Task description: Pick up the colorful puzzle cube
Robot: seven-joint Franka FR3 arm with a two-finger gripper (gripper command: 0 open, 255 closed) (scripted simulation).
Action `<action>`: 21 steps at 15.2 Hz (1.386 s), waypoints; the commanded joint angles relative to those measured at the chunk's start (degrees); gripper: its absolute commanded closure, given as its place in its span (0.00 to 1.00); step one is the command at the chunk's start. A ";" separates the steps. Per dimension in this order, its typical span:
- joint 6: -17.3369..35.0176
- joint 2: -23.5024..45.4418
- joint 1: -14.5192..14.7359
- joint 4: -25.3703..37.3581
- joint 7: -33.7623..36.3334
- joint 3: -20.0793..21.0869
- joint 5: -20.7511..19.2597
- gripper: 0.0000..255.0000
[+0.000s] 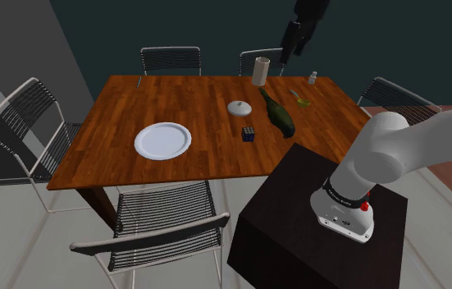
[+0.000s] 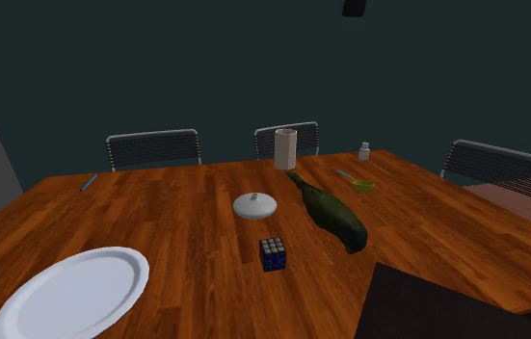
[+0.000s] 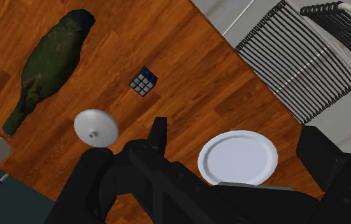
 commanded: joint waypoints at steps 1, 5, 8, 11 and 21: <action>0.00 0.00 0.00 0.00 0.00 0.00 0.00 0.00; 6.82 1.74 -0.17 -5.62 -3.54 -2.56 -1.58 0.00; 12.19 3.99 -0.34 -9.12 -6.19 -4.58 -2.73 0.00; 17.76 7.10 -0.47 -11.97 -8.85 -6.68 -3.81 0.00; 37.36 23.74 -0.01 -16.19 -18.58 -14.05 -5.18 0.00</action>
